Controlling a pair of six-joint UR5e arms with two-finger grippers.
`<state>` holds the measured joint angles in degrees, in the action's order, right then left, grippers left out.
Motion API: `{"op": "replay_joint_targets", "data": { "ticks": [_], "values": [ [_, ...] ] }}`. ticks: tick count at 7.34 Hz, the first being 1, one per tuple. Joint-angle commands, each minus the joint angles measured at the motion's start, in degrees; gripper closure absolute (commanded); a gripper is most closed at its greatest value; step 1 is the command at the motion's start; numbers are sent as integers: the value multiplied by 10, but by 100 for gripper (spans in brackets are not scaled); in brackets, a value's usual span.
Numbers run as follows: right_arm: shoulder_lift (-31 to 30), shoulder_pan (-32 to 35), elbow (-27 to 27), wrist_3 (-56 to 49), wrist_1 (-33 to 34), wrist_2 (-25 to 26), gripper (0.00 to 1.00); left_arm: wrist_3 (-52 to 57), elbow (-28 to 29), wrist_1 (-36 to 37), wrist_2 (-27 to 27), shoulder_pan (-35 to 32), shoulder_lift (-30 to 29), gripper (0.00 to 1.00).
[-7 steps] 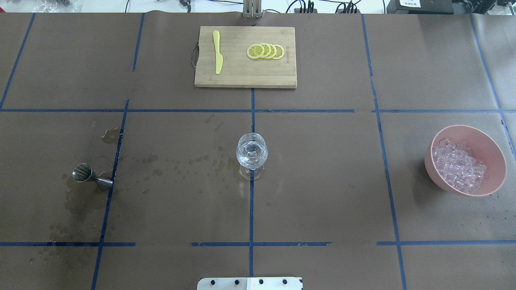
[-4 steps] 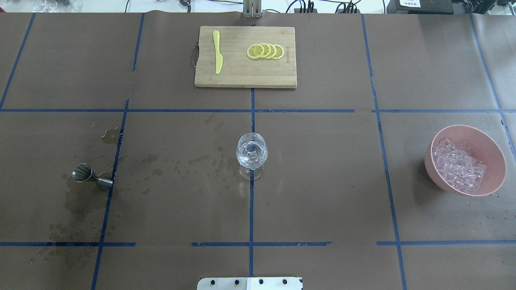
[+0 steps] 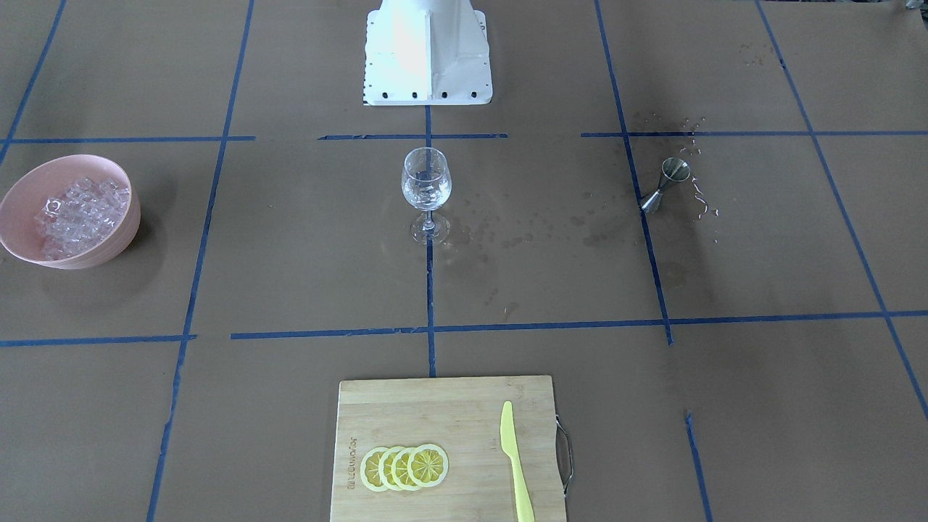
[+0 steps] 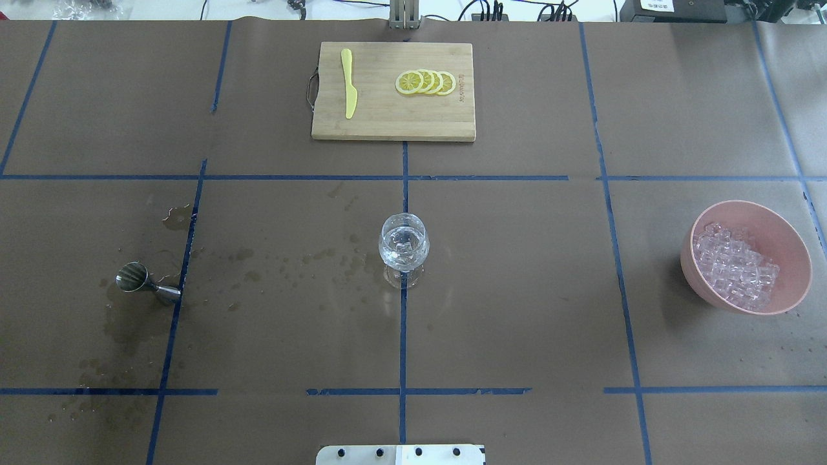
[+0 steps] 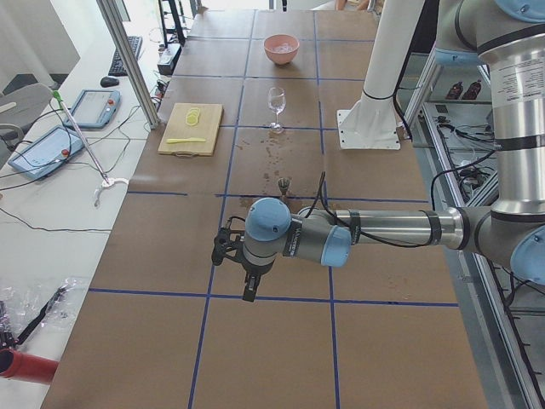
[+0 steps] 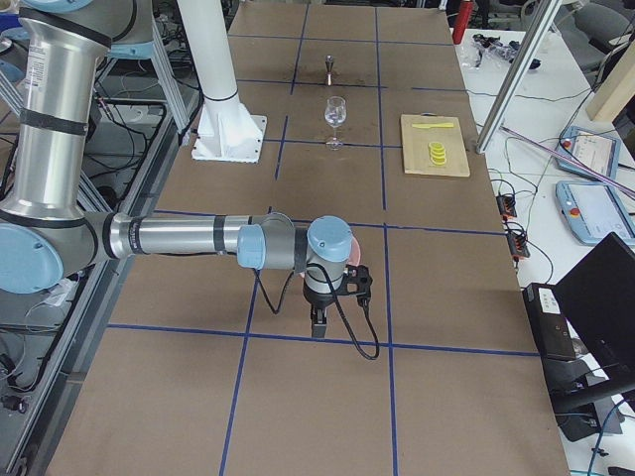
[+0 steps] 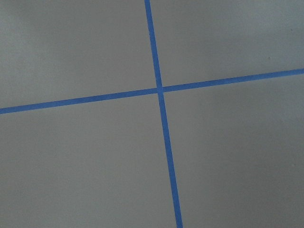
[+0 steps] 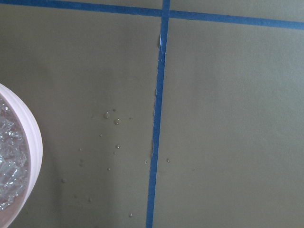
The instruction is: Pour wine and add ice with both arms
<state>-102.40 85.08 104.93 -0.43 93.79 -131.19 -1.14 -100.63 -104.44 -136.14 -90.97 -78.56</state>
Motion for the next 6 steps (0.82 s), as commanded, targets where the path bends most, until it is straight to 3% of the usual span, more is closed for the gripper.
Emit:
{"op": "replay_joint_targets", "data": {
  "ticks": [1,6],
  "values": [
    [-5,0,-2,-2,3,5,0,0,0,-1,0,0,0,0],
    [-3,0,-13,6,-1,1,0,0,0,0,0,0,0,0]
  ]
}}
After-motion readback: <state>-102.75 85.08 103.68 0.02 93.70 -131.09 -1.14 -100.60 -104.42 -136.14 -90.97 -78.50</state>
